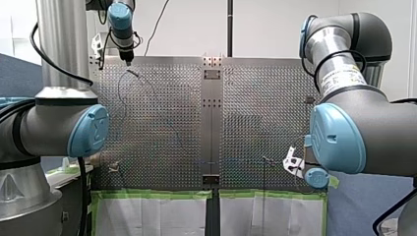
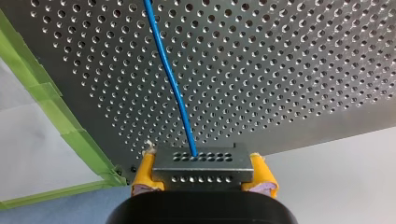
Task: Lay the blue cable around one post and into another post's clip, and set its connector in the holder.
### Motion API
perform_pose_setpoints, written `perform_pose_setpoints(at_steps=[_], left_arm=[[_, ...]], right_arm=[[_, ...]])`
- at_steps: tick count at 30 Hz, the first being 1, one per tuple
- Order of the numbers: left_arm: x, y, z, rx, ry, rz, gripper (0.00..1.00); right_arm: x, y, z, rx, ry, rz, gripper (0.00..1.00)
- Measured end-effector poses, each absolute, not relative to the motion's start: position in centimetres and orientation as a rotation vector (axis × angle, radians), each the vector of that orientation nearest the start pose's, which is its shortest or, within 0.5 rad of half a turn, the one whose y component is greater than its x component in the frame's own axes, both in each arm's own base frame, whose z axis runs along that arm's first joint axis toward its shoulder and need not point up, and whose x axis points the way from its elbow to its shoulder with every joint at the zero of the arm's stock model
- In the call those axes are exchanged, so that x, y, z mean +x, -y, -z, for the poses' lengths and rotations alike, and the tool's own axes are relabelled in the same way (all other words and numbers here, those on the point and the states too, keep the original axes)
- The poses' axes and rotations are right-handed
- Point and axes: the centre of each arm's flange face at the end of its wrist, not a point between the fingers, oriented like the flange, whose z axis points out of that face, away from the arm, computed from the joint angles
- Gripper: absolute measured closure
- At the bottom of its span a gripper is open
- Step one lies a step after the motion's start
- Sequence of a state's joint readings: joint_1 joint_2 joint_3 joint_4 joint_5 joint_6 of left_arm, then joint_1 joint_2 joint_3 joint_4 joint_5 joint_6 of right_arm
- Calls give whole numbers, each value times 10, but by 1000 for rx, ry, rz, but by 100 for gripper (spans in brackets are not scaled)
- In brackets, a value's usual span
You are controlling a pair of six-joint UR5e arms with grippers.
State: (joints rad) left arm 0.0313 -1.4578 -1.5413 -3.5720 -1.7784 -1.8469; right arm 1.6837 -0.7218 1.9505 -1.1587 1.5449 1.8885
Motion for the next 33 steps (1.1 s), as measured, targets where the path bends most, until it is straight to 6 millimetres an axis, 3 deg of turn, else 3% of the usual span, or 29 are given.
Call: perform_pose_setpoints(at_steps=[8,20,33], left_arm=[[410,114,-509,-383,-1781,70,0],[384,155,-494,-255,-1754,240,0],[385,211,-418,-170,-1864,467,0]], right_arm=[[196,524,33,1208,1448,-1492,100],[197,523,33,1213,1449,-1488,100],[200,522,33,1219,1448,-1485,100]])
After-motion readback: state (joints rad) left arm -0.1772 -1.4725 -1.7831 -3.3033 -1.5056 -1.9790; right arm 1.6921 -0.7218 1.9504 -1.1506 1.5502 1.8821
